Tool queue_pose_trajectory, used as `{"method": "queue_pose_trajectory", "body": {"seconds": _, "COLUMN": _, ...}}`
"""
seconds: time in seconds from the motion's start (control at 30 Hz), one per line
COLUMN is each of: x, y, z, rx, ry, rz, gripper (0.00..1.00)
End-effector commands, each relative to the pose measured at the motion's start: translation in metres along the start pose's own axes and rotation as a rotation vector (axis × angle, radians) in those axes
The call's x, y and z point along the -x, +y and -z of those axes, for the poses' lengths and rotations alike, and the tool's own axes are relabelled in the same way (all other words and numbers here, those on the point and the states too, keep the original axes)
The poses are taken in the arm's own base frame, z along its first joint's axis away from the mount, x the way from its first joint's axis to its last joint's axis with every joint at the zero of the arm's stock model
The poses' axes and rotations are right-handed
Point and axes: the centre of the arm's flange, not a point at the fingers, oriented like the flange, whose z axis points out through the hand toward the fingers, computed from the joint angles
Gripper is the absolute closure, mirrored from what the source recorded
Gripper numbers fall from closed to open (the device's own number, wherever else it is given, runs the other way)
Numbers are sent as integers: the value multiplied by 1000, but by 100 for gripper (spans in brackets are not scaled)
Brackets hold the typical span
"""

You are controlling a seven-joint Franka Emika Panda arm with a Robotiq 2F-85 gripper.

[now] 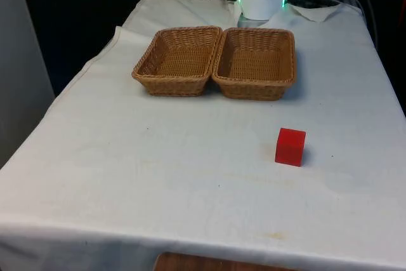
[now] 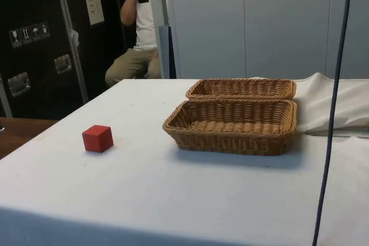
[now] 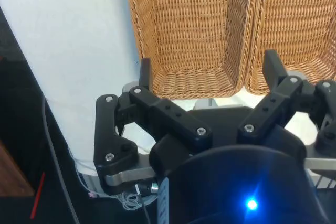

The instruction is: Pick up the red cube and place it into the right basket.

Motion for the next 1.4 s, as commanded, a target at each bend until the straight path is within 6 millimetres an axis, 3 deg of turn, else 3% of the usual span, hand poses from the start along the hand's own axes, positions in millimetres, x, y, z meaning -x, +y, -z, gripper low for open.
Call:
{"method": "queue_pose_trajectory", "body": {"seconds": 0.0, "x": -3, "y": -3, "z": -1, "rx": 2, "ry": 0, "rz": 1, "gripper": 0}}
{"method": "queue_pose_trajectory", "body": {"seconds": 0.27, "x": -18, "y": -12, "z": -2, "rx": 18, "ry": 11, "rz": 7, "gripper": 0}}
{"method": "queue_pose_trajectory", "body": {"seconds": 0.5, "x": -52, "y": -27, "z": -12, "rx": 43, "ry": 15, "rz": 9, "gripper": 0}}
{"method": "queue_pose_trajectory", "body": {"seconds": 0.57, "x": -52, "y": -26, "z": -11, "rx": 48, "ry": 18, "rz": 13, "gripper": 0}}
{"method": "queue_pose_trajectory", "body": {"seconds": 0.83, "x": -80, "y": -45, "z": -29, "rx": 63, "ry": 18, "rz": 14, "gripper": 0}}
{"method": "queue_pose_trajectory", "body": {"seconds": 1.37, "x": -106, "y": -51, "z": -65, "rx": 55, "ry": 54, "rz": -5, "gripper": 0}}
